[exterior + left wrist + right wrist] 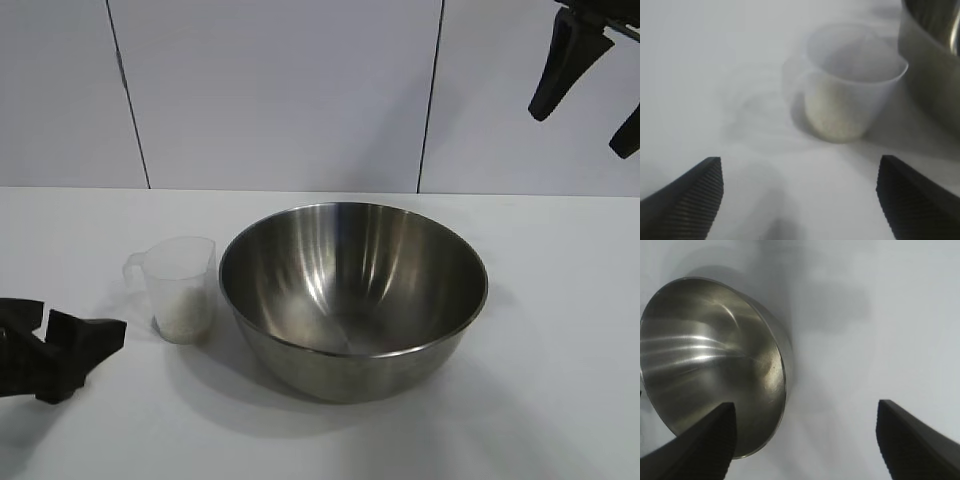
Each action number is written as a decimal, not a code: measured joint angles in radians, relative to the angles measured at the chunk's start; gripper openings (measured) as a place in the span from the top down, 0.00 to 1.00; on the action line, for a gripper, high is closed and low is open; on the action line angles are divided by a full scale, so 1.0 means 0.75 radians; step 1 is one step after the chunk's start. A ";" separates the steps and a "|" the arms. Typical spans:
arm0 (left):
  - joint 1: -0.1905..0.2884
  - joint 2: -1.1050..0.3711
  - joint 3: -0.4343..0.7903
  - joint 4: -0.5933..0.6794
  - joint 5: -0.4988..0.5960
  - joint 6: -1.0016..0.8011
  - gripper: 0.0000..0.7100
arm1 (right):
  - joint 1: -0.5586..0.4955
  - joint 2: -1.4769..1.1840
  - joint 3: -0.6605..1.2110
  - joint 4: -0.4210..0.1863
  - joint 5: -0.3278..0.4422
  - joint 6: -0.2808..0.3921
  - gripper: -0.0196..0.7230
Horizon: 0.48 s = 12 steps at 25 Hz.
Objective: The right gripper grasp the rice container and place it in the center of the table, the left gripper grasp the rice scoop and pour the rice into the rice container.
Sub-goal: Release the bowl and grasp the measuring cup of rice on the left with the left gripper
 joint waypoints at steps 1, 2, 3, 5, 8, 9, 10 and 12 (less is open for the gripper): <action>0.000 0.003 -0.017 0.000 -0.001 0.001 0.15 | 0.000 0.000 0.000 0.000 0.000 0.000 0.25; 0.000 0.005 -0.034 0.000 -0.008 0.001 0.15 | 0.000 0.000 0.000 0.000 -0.001 -0.002 0.25; 0.000 0.008 -0.048 0.000 -0.011 0.001 0.15 | 0.000 0.000 0.000 0.000 -0.001 -0.003 0.25; 0.000 0.009 -0.075 -0.003 -0.016 0.004 0.15 | 0.000 0.000 0.000 -0.001 -0.001 -0.004 0.25; 0.000 0.009 -0.099 -0.042 -0.021 0.018 0.15 | 0.000 0.000 0.000 -0.001 -0.001 -0.004 0.25; 0.000 0.009 -0.105 -0.060 -0.021 0.032 0.15 | 0.000 0.000 0.000 -0.001 -0.001 -0.004 0.25; 0.000 0.009 -0.106 -0.077 -0.021 0.032 0.15 | 0.000 0.000 0.000 -0.001 -0.002 -0.004 0.25; 0.000 0.009 -0.110 -0.108 -0.022 0.044 0.15 | 0.000 0.000 0.000 -0.001 -0.006 -0.004 0.25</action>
